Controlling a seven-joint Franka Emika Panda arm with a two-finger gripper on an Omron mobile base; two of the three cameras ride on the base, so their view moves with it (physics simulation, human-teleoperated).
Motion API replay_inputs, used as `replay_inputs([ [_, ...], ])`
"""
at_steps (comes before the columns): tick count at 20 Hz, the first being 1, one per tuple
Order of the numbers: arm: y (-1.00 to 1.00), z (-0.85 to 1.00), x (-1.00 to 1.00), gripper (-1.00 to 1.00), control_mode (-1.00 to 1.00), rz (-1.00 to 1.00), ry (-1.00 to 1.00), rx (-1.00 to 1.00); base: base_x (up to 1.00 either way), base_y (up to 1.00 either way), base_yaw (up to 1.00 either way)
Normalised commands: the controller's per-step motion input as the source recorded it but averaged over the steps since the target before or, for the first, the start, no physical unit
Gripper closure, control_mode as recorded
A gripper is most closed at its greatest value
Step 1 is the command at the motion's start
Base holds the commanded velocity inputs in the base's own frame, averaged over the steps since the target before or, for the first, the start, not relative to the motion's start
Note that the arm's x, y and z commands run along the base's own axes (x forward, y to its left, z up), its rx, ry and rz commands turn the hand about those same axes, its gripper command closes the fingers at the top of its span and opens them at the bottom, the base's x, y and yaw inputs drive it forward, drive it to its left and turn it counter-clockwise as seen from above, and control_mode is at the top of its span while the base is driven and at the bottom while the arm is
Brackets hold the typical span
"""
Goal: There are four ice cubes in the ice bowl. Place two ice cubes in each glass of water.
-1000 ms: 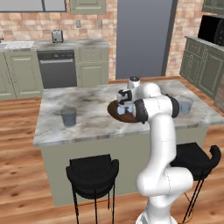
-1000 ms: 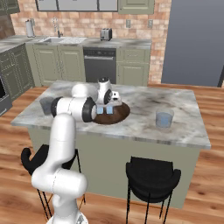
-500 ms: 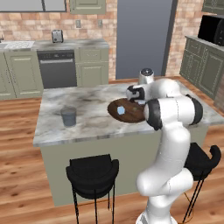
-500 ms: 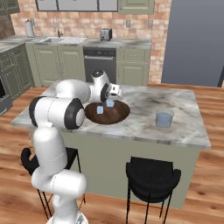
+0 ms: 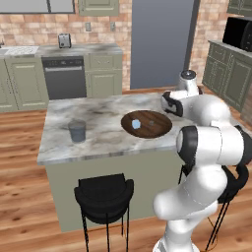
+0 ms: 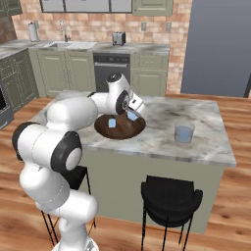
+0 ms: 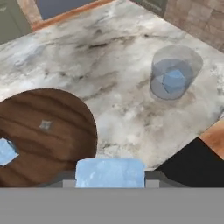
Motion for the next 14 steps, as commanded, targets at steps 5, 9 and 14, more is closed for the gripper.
replay_inputs([
  [5,-0.94,0.84,-0.17,1.00,-1.00,-0.50,0.10,0.46,0.00,0.00,0.00],
  [9,-1.00,0.58,0.00,1.00,-1.00,-0.33,0.09,0.39,0.00,0.00,0.00],
  [14,-0.54,0.03,-0.03,1.00,-1.00,-0.09,-0.01,0.17,0.00,0.00,0.00],
])
